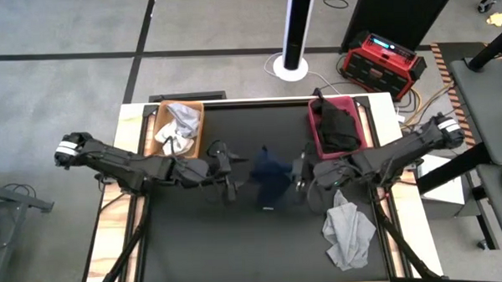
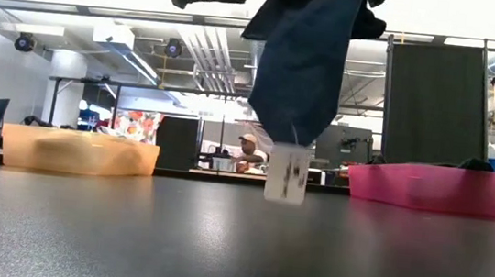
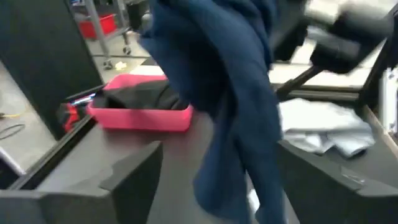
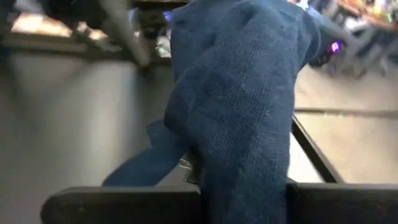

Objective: Sort towels by color in basket
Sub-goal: Put the blue towel into the red bin

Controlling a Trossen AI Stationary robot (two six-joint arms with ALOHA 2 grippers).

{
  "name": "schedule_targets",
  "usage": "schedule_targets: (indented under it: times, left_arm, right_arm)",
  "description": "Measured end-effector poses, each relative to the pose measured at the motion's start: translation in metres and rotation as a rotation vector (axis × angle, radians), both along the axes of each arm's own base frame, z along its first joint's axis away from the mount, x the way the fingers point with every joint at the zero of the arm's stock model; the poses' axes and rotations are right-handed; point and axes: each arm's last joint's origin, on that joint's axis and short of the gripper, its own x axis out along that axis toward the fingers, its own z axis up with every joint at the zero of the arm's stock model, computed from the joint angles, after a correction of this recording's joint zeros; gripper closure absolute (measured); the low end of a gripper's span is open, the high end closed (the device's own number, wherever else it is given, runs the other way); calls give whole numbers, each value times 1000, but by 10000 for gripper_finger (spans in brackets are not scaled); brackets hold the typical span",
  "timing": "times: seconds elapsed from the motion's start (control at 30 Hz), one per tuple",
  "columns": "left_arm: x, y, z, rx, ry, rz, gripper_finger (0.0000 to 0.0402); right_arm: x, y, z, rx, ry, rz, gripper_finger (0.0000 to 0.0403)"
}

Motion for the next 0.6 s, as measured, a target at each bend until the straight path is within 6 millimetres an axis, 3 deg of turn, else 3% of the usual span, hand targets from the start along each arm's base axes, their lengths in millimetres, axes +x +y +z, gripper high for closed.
schedule_targets:
  times: [0.13, 0.27, 0.6]
  left_arm:
    - [3, -1, -3, 6, -2, -16, 90]
    - [17, -8, -15, -6, -6, -125, 88]
    - [48, -11, -53, -55, 0, -36, 88]
  right_arm:
    - [-10, -8, 5, 110, -51, -66, 390]
    - [-12, -12, -5, 154, -47, -84, 390]
    - [-11, -10, -25, 282, -172, -21, 390]
